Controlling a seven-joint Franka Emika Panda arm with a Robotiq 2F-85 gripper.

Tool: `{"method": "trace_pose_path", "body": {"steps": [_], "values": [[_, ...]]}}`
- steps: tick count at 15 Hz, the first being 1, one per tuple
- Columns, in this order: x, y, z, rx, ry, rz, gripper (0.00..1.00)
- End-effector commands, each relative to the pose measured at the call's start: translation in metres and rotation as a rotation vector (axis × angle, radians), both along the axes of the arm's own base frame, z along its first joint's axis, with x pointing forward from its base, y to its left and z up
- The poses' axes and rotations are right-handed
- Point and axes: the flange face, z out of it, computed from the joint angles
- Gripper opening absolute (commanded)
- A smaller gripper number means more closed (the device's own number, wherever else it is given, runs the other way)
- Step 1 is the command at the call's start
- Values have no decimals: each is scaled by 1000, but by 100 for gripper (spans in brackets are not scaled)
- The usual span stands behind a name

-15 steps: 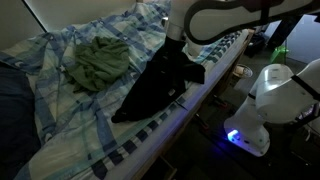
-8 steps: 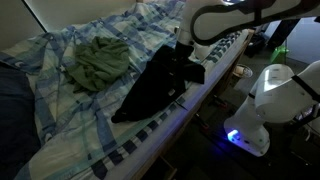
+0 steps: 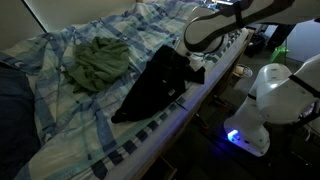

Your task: Unfold the black shirt

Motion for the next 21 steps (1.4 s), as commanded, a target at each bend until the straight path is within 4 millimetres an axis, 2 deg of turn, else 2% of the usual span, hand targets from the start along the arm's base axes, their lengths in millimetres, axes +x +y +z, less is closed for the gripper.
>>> {"method": "trace_pose_path", "body": {"steps": [1, 3, 7, 11, 13, 21], "values": [[5, 20, -16, 41, -36, 33, 74], [6, 27, -15, 37, -59, 51, 72], [3, 43, 7, -20, -127, 94, 41], [5, 73, 30, -75, -188, 180, 11], [5, 91, 40, -110, -210, 228, 0], [6, 157, 85, -256, -310, 365, 2]]}}
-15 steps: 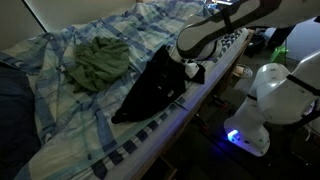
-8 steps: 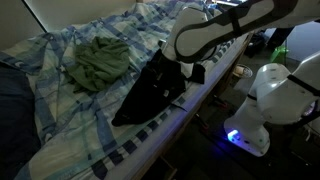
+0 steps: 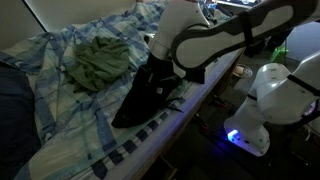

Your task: Unfold the black shirt

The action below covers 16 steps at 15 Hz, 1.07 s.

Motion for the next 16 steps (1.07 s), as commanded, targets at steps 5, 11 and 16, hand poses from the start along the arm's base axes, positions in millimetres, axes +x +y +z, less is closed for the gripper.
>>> {"method": "trace_pose_path", "body": {"steps": [5, 11, 16], "values": [[15, 62, 11, -96, -47, 121, 2], [28, 76, 3, -162, -32, 177, 36], [37, 81, 4, -176, -15, 190, 9]]}}
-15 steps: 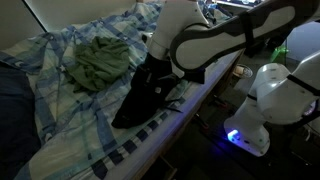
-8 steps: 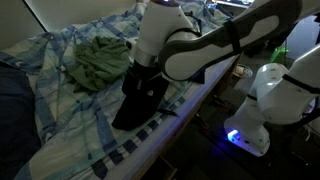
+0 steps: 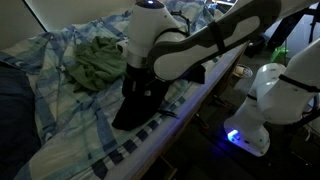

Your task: Unfold the black shirt

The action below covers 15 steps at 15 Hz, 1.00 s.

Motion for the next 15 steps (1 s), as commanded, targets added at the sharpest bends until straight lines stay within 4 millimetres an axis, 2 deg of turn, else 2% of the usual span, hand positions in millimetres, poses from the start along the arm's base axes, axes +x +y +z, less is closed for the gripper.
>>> {"method": "trace_pose_path", "body": {"steps": [1, 8, 12, 15], "values": [[9, 6, 7, -24, 16, 2, 0], [20, 15, 12, 1, 6, -2, 1], [21, 37, 34, 7, -37, 34, 1], [18, 63, 51, -1, -82, 86, 1]]}}
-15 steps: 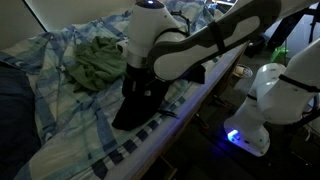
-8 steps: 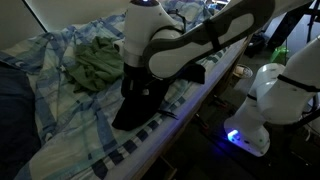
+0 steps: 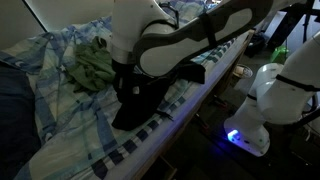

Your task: Unfold the black shirt

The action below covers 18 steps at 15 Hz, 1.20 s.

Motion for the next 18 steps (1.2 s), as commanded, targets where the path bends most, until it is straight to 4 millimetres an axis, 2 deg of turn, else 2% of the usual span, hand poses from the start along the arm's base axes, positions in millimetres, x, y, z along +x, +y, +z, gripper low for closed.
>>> {"method": "trace_pose_path", "body": {"steps": [1, 5, 10, 13, 18], "values": [[0, 33, 23, -12, -39, 36, 1], [-8, 66, 23, -31, -72, 100, 1], [-8, 98, 0, -48, -66, 164, 1], [-1, 109, -17, -74, -67, 188, 1], [17, 113, -42, -100, -60, 183, 1]]}}
